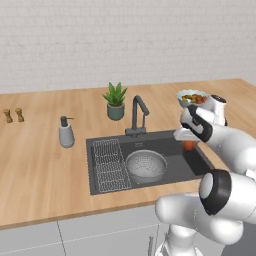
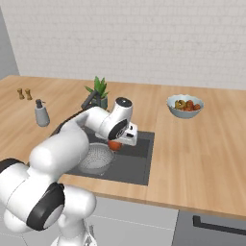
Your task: Put the colander in the sink, put the orange in the colander, and turn on the sink faucet and pour water over the colander.
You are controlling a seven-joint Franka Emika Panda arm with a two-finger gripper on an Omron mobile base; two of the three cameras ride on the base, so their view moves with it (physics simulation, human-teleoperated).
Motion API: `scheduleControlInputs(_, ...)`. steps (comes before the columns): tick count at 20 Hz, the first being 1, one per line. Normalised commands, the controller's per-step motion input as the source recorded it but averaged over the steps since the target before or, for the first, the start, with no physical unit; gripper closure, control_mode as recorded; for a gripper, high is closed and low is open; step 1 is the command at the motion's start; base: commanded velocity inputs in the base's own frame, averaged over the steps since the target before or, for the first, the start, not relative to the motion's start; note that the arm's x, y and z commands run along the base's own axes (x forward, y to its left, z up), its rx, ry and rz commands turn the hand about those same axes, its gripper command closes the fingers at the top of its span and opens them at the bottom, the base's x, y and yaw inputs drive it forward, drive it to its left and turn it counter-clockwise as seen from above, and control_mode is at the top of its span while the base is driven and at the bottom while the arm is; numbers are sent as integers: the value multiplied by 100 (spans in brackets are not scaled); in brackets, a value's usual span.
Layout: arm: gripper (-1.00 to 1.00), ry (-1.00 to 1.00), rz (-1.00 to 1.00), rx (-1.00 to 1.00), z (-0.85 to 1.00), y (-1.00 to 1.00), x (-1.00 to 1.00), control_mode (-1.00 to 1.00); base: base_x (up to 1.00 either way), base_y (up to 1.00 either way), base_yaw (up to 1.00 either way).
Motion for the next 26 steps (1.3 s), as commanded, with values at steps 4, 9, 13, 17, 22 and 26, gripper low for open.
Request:
scheduleControlInputs(4, 100, 0, 13, 5, -42, 64, 0, -100, 0, 0, 0)
scheduleControlInputs(9, 100, -3, 8, 0, -48, 40, 2, -100, 0, 0, 0)
scheduleControlInputs(13, 100, -2, 1, 0, -29, 15, 19, -100, 0, 0, 0)
scheduleControlInputs(17, 100, 0, 0, 0, -34, 2, 11, -100, 0, 0, 0)
scheduleControlInputs(22, 100, 0, 0, 0, -35, 6, 12, -100, 0, 0, 0)
scheduleControlInputs(26, 100, 0, 0, 0, -19, 14, 13, -100, 0, 0, 0)
